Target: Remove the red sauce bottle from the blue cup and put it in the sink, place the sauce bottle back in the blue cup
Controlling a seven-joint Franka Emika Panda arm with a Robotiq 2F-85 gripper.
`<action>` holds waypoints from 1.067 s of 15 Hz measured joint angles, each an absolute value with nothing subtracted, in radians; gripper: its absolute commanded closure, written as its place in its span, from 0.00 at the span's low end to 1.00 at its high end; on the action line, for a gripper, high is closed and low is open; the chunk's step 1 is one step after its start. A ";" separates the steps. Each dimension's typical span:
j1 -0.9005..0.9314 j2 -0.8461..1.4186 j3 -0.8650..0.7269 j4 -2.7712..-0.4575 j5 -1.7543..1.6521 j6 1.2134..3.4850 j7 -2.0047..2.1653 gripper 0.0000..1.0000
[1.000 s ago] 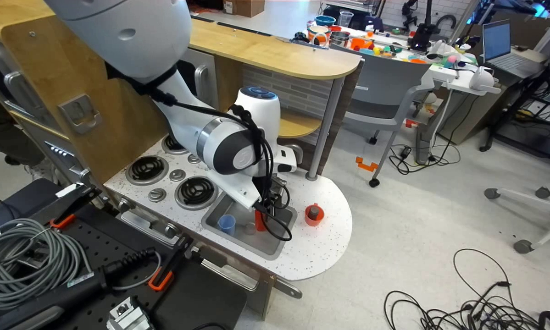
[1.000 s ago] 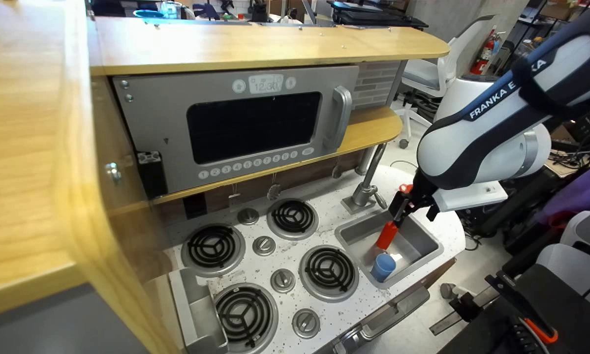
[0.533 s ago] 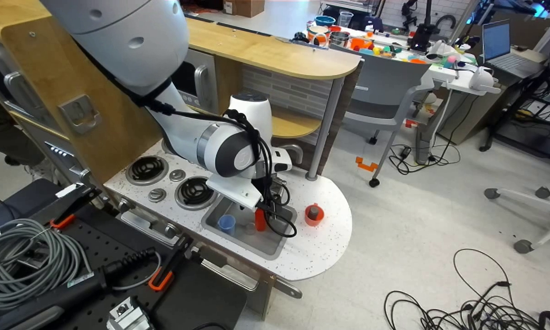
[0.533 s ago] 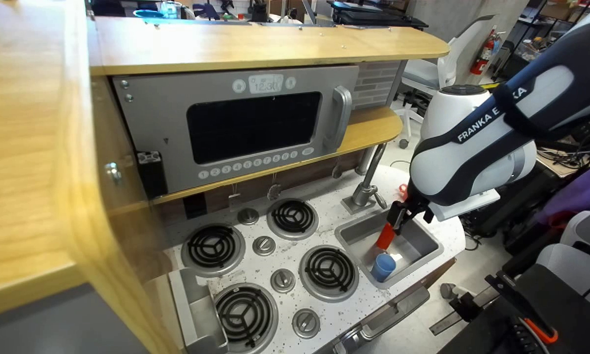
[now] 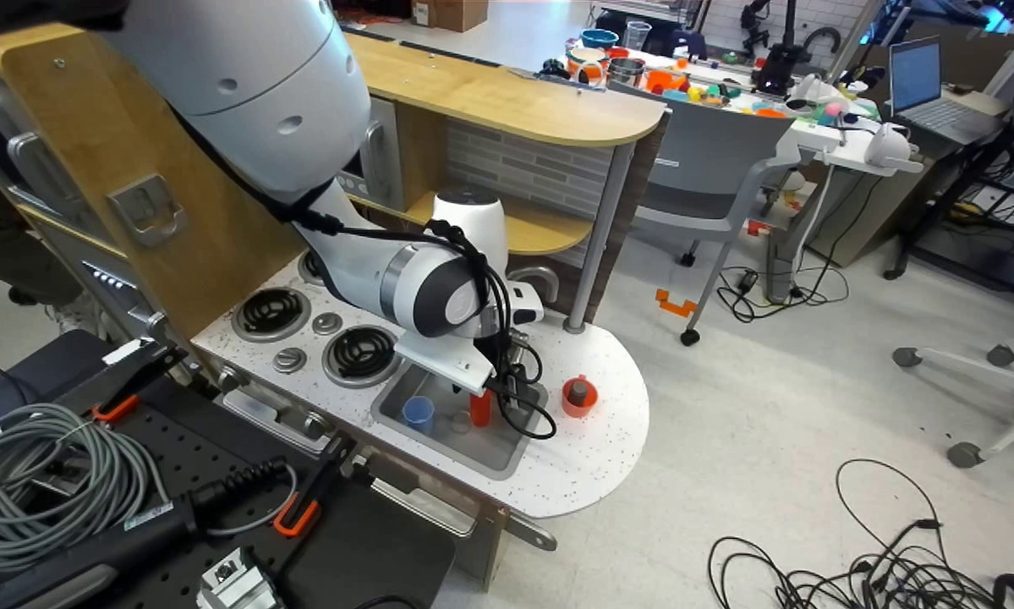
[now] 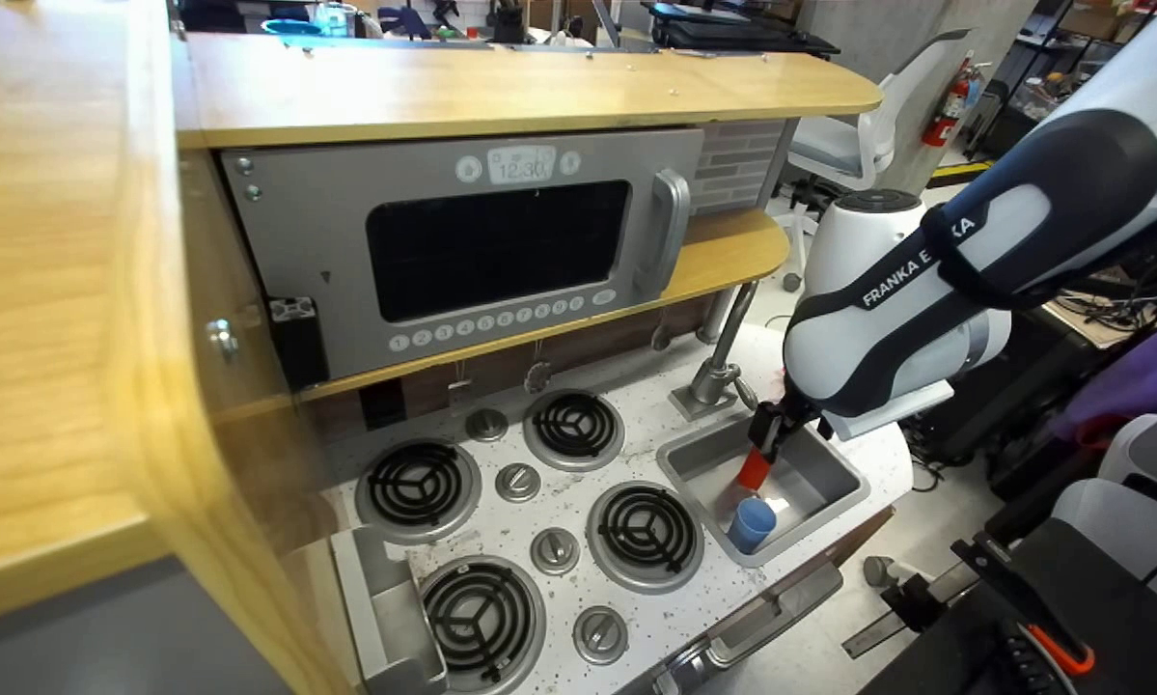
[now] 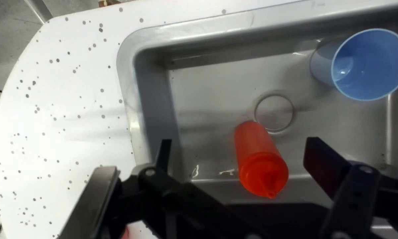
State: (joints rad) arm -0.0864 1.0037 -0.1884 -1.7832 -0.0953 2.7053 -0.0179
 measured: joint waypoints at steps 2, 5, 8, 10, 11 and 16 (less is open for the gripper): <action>-0.086 1.027 -0.188 -1.757 -0.095 2.705 -0.018 0.00; -0.081 1.057 -0.187 -1.722 -0.095 2.705 -0.018 0.00; -0.069 1.082 -0.187 -1.692 -0.095 2.705 -0.018 0.01; -0.063 1.097 -0.187 -1.675 -0.095 2.704 -0.018 0.25; -0.062 1.104 -0.187 -1.667 -0.095 2.703 -0.018 0.32; -0.061 1.137 -0.191 -1.627 -0.095 2.695 -0.014 0.72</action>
State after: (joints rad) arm -0.0614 1.1372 -0.1911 -1.6272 -0.0952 2.6954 -0.0140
